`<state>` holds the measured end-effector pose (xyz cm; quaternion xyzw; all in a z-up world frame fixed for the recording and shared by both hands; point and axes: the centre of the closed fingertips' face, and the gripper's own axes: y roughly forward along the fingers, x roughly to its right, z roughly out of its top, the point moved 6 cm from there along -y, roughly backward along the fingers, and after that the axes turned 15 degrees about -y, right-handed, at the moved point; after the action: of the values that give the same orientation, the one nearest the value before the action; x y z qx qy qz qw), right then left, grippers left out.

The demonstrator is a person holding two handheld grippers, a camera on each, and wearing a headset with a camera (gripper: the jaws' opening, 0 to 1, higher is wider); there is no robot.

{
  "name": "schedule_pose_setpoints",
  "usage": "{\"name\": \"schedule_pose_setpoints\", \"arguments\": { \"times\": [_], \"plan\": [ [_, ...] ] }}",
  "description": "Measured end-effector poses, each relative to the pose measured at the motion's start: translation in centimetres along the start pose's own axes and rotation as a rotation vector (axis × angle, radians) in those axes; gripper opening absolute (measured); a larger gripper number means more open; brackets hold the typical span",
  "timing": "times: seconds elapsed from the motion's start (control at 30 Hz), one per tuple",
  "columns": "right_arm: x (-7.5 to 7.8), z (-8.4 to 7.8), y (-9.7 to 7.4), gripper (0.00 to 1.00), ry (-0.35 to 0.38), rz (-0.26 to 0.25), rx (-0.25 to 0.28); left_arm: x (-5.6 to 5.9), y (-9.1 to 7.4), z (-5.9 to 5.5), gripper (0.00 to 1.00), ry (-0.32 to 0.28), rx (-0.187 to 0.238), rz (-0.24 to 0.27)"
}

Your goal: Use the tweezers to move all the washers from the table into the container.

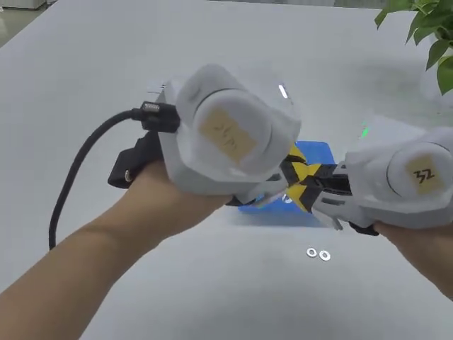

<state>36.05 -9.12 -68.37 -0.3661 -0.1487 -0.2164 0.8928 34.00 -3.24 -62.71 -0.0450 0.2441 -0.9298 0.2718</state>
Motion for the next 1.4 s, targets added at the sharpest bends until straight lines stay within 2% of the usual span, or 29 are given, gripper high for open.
{"name": "schedule_pose_setpoints", "arguments": {
  "times": [0.2, 0.37, 0.53, 0.67, 1.1, 1.33, 1.4],
  "plan": [
    [1.4, -0.1, 1.4, 0.05, 0.028, -0.018, 0.011, -1.7, 0.9, 0.0, 0.00, 0.020, -0.002, 0.016],
    [2.0, -1.0, 2.9, 0.05, 0.033, -0.019, -0.012, -3.0, 2.1, -0.7, 0.00, 0.002, -0.009, 0.015],
    [2.3, -1.8, 4.5, 0.05, 0.037, -0.003, -0.037, -3.9, 3.5, -1.7, 0.00, 0.007, -0.035, 0.017],
    [2.4, -2.5, 5.5, 0.05, 0.066, 0.020, -0.056, -4.7, 4.3, -2.5, 0.00, -0.018, -0.052, 0.020],
    [2.0, -3.5, 7.6, 0.05, 0.105, 0.057, -0.102, -5.4, 5.6, -4.2, 0.00, -0.060, -0.086, 0.021],
    [2.3, -3.6, 7.5, 0.05, 0.126, 0.062, -0.099, -5.6, 5.6, -4.1, 0.00, -0.063, -0.081, 0.016],
    [2.3, -3.4, 7.3, 0.05, 0.129, 0.060, -0.095, -5.4, 5.3, -3.9, 0.00, -0.048, -0.084, 0.021]
  ]
}}
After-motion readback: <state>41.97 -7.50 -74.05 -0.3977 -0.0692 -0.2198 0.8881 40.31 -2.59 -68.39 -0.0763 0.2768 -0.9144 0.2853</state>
